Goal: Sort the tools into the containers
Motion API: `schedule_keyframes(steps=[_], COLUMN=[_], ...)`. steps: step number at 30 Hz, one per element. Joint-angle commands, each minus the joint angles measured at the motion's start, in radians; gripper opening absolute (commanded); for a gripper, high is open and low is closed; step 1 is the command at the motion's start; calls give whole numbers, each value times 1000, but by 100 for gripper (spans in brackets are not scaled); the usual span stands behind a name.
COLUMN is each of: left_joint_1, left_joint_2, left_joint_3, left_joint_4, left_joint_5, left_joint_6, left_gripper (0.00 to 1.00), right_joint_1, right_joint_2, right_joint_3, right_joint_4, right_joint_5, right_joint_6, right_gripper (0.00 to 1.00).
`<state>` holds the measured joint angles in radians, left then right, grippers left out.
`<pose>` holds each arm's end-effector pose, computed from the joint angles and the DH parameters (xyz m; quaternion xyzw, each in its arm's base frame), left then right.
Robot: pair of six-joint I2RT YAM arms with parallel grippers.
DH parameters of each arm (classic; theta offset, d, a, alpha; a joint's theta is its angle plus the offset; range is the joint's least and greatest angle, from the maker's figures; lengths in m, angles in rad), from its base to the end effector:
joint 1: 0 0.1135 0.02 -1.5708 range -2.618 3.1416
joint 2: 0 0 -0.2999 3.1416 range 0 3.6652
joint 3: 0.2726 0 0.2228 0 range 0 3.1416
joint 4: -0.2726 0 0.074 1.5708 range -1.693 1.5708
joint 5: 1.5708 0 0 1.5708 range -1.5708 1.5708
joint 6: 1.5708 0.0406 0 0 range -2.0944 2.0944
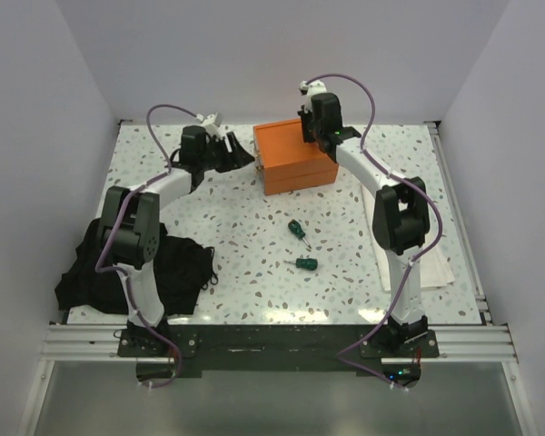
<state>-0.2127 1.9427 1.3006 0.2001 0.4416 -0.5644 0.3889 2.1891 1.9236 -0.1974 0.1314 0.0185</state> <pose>0.4233 -0.1092 0.2651 -0.0289 0.8322 -0.3690 0.4129 0.4821 0.1918 0.3084 -0.1223 0.8405 0.0515 0.5254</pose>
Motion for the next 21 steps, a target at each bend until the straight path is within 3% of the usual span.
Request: schedule_keyframes(steps=[1, 11, 21], left_joint_1=[-8, -10, -17], left_joint_2=[24, 15, 81], left_joint_3=[42, 12, 88], left_joint_4=[113, 163, 73], left_joint_5=[59, 112, -52], left_joint_6=[-57, -66, -49], left_gripper=[65, 62, 63], right_joint_1=[4, 4, 5], right_joint_2=[46, 47, 44], right_joint_3=[-58, -60, -67], right_joint_4=[-155, -152, -148], right_joint_5=[-13, -6, -1], right_joint_6=[-11, -12, -12], right_gripper=[0, 0, 0])
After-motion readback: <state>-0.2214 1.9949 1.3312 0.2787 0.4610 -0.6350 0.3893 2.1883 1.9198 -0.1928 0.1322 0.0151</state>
